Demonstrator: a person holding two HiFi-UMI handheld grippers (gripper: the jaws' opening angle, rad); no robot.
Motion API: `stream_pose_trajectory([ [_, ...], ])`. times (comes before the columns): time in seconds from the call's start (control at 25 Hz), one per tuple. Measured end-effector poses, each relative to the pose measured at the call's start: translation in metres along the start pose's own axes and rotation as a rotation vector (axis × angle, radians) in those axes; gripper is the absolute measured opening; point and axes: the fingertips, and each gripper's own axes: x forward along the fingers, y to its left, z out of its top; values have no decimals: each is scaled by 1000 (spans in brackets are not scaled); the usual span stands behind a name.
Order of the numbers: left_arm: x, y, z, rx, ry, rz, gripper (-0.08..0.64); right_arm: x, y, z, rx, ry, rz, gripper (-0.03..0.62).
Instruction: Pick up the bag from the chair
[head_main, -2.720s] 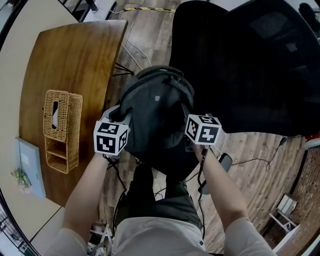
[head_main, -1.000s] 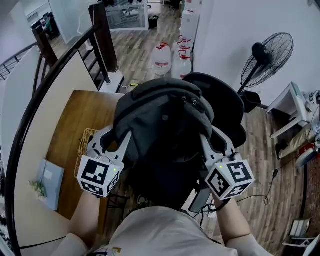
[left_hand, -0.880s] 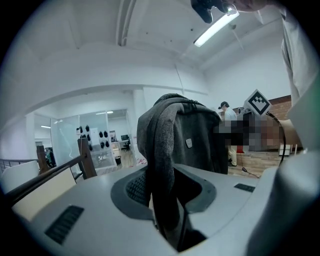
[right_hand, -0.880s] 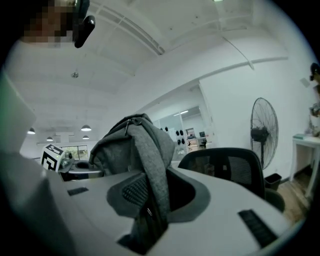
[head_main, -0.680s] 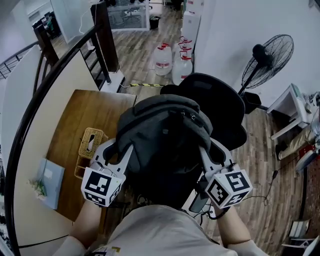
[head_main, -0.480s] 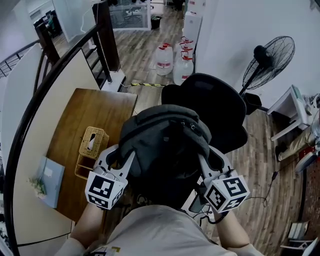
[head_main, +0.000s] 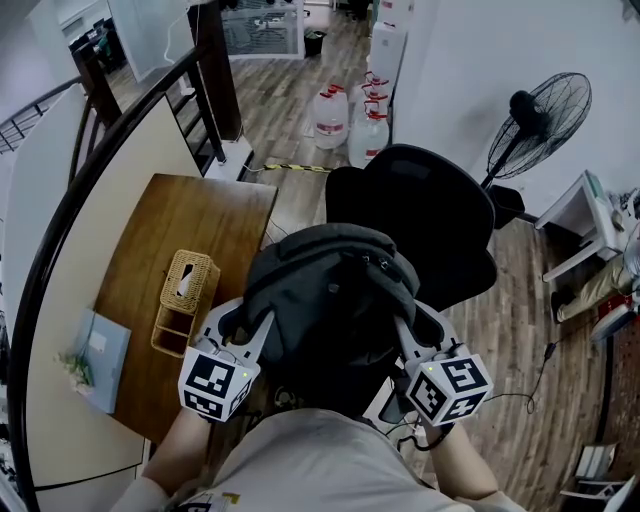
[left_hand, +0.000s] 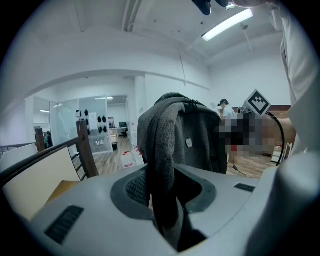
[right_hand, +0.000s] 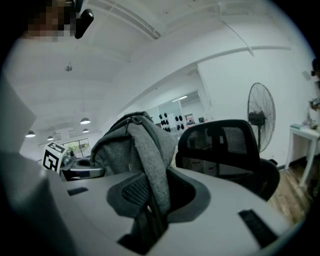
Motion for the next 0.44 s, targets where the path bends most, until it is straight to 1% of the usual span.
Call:
stream_pose_trajectory([
  [0.44,-3,1,2,-9,9,-3,100,0,2,0,10,-2,-2,91],
])
